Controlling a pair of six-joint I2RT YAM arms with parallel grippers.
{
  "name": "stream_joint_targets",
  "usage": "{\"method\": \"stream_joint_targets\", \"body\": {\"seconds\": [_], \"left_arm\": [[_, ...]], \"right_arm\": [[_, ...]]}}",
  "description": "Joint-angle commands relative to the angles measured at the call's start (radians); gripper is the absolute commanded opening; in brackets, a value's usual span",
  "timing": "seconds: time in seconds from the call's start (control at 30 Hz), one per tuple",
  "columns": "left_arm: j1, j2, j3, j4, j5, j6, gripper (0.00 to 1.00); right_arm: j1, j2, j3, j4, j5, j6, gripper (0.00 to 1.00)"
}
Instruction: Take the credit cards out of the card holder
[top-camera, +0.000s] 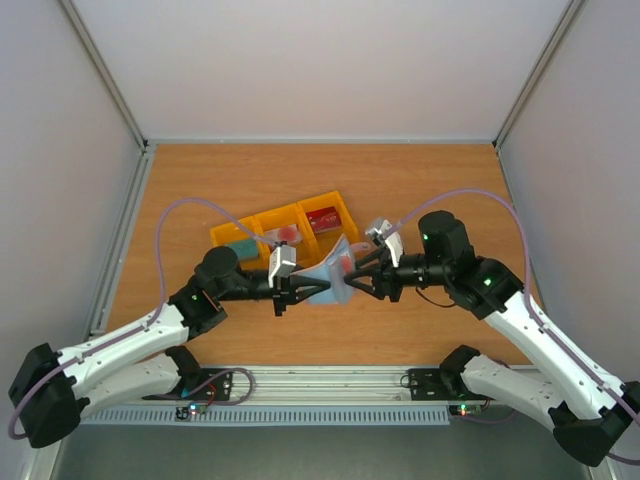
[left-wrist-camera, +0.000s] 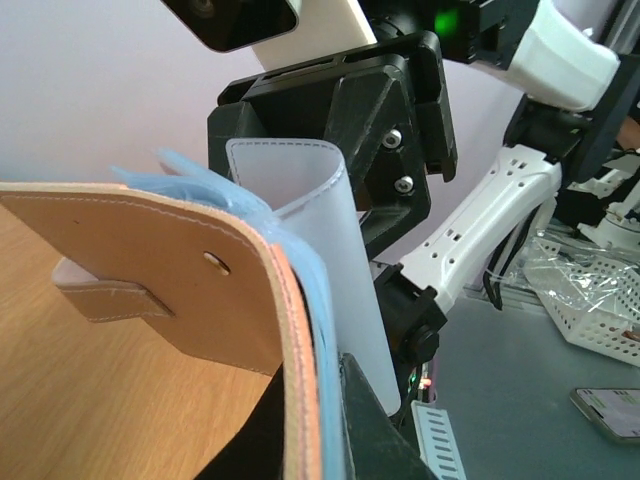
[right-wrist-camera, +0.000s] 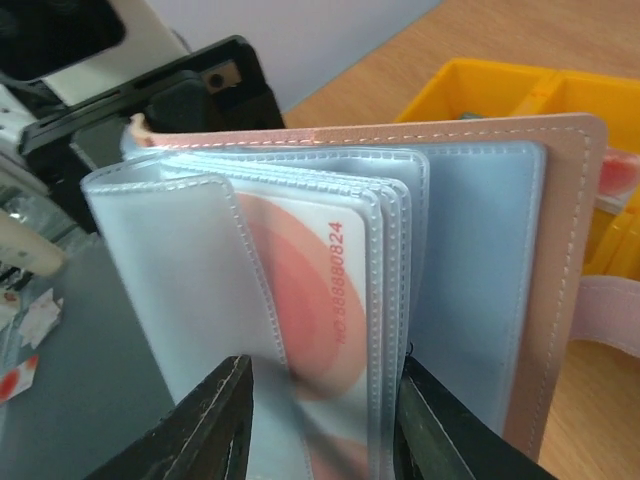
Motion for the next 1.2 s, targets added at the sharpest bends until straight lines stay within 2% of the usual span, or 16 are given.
{"method": "stream_joint_targets", "body": {"seconds": [0.0,0.17,0.23,0.37,0.47,0.6,0.8,0.87,0.93,1.1,1.17], "left_arm": [[-0.002,-0.015,0.007,0.101,-0.007,0.052,0.00],[-0.002,-0.016,0.001,0.121,0.042,0.157,0.00],[-0.002,-0.015,0.000,0.135,0.053,0.177,0.00],[-0.001,-0.012,0.001,0.136,0.058,0.181,0.00],[-0.002,-0.015,0.004,0.120,0.054,0.180,0.00],[-0.002,-0.011,0.005,0.125,0.054,0.169,0.00],[-0.001,-0.008,0.012,0.114,0.039,0.152,0.00],[-0.001,-0.009,0.011,0.116,0.037,0.139,0.00],[-0.002,-0.009,0.007,0.125,0.035,0.138,0.00],[-0.002,-0.013,0.009,0.108,0.016,0.126,0.00],[-0.002,-0.019,0.004,0.095,0.005,0.117,0.00]], "right_arm": [[0.024,-0.066,0.013,0.017,-0.208,-0.058,0.39],[0.020,-0.091,0.057,-0.097,-0.165,-0.107,0.42],[0.020,-0.103,0.069,-0.121,-0.114,-0.124,0.48],[0.019,-0.156,0.088,-0.163,0.017,-0.155,0.68],[0.019,-0.186,0.109,-0.191,0.120,-0.163,0.72],[0.018,-0.155,0.118,-0.205,0.180,-0.139,0.61],[0.019,-0.085,0.123,-0.157,0.086,-0.107,0.58],[0.019,-0.071,0.107,-0.123,0.070,-0.084,0.54],[0.019,-0.052,0.096,-0.098,0.043,-0.076,0.42],[0.019,-0.044,0.096,-0.097,-0.038,-0.096,0.03],[0.018,-0.082,0.076,-0.101,-0.002,-0.106,0.01]]}}
